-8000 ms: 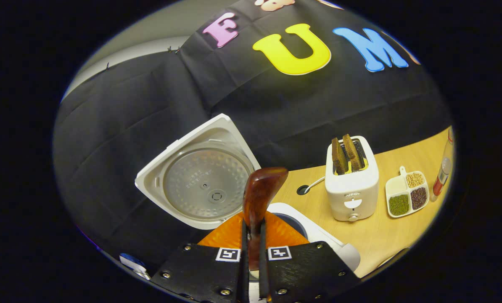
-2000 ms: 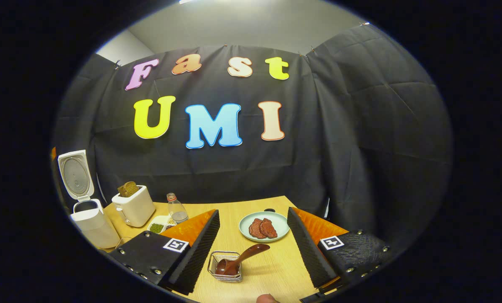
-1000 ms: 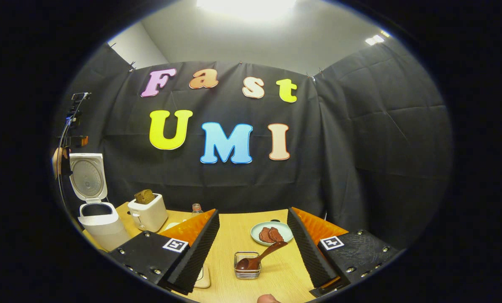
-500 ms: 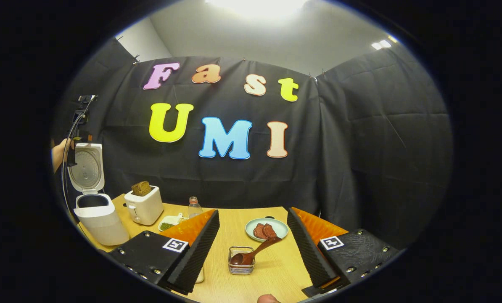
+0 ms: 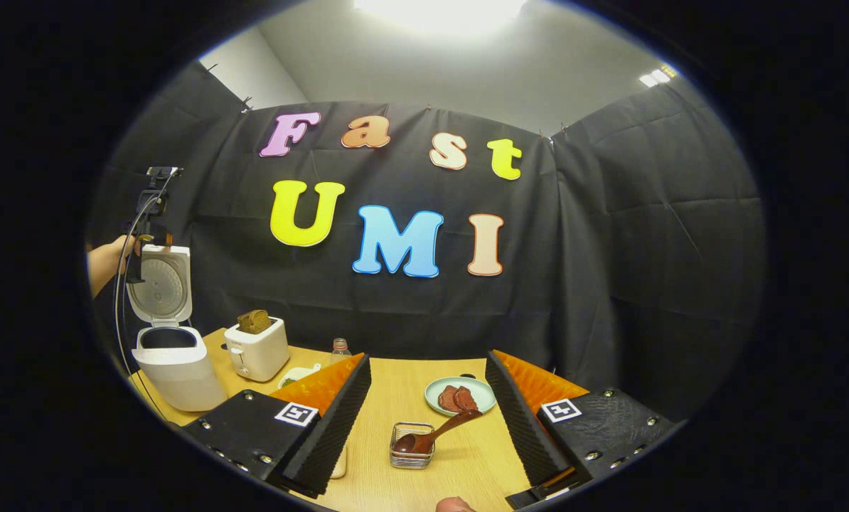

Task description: Close the left gripper, press the button to open the rice cooker; take a wooden spoon from the chopstick holder with the right hand, scoop a spoonful of rice and pour it into the rice cooker, then put the wooden spoon back into the chopstick holder.

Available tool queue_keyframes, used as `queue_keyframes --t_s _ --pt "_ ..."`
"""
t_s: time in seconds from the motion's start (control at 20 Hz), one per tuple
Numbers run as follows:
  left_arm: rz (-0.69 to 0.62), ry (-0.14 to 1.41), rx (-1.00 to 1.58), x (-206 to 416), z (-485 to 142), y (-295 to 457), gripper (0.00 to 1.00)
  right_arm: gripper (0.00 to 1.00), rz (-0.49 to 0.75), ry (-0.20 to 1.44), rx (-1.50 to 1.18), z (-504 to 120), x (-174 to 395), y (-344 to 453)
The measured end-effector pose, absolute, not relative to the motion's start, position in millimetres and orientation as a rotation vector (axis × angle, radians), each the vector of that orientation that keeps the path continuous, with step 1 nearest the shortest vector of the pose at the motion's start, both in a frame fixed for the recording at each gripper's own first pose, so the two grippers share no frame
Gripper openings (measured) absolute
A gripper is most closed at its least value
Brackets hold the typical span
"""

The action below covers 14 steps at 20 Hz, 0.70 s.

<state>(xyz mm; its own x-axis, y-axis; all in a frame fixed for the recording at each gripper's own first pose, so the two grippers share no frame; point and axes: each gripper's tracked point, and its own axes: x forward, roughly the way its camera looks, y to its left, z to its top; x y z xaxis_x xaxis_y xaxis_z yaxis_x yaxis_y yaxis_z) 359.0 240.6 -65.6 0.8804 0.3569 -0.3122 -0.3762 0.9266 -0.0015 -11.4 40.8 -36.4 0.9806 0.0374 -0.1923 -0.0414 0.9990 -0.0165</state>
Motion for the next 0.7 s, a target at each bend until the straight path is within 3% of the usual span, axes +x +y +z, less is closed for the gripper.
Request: queue_keyframes --t_s 0.7 --pt "0.319 0.373 -0.075 273.6 -93.2 159.5 0.95 0.98 0.137 0.192 0.009 -42.9 -3.9 19.9"
